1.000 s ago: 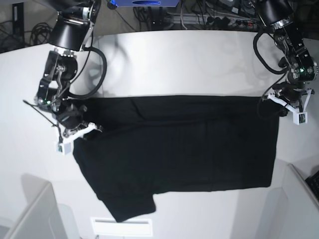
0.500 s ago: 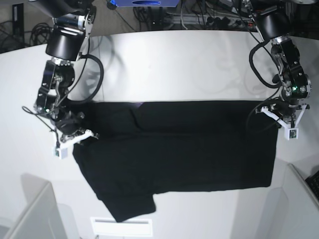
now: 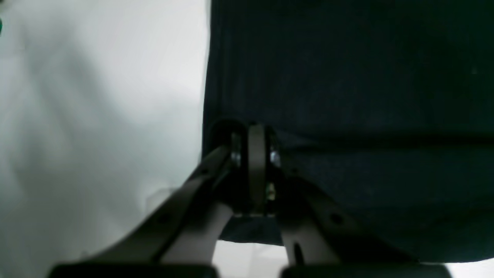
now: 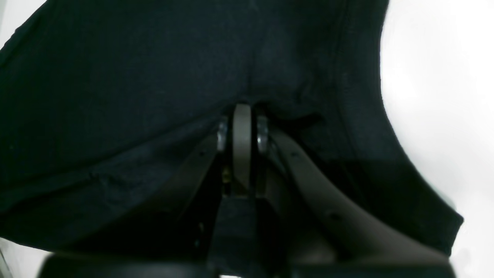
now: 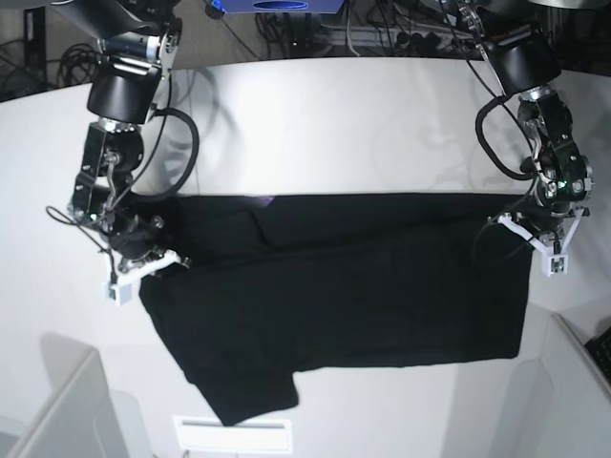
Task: Fold the T-shirt properly
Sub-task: 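Drag the held shirt toward the robot with both grippers, then release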
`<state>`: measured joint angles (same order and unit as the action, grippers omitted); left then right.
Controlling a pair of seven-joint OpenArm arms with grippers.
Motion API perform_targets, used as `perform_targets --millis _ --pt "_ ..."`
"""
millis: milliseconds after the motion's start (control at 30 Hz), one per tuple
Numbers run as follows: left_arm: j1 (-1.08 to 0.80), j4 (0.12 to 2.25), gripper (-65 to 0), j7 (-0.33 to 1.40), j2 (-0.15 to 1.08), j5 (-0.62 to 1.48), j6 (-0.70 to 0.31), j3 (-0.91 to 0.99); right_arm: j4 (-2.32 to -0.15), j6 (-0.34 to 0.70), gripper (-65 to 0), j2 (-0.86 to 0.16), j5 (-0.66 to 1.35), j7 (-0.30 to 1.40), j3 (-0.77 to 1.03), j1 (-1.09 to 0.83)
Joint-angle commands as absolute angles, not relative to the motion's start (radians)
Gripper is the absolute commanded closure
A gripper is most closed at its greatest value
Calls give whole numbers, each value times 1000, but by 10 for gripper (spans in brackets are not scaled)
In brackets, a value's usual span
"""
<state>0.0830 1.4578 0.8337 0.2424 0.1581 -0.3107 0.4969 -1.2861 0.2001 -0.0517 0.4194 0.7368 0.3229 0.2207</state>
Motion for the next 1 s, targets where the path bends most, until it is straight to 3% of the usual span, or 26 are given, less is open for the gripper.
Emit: perform_targets --millis 0,67,200,233,333,400,633,800,967 --pt "96 1475 0 817 262 160 -303 507 -1305 205 0 -62 433 719 325 248" --pt "97 1477 0 814 263 160 -303 509 -1305 203 0 -62 433 719 325 248" --pt "101 1477 -260 809 263 168 -303 510 -1314 200 -225 -61 433 708 338 242" --pt "114 1477 -342 808 263 168 -303 510 -1325 179 -249 -61 433 688 338 236" --pt "140 1472 -504 808 263 170 -303 510 -1383 65 -249 -61 433 613 326 188" --pt "147 1489 -564 808 263 170 -305 519 -1434 1 -255 -58 433 584 326 160" --pt "44 1689 -584 816 203 208 -308 727 -1698 -196 -327 -15 443 544 341 -22" --pt "-134 1718 -584 809 186 450 -308 865 -1807 -205 -426 84 444 518 403 -145" --pt "-216 1679 -584 808 179 558 -308 868 -1778 -205 -441 122 479 515 427 -186"
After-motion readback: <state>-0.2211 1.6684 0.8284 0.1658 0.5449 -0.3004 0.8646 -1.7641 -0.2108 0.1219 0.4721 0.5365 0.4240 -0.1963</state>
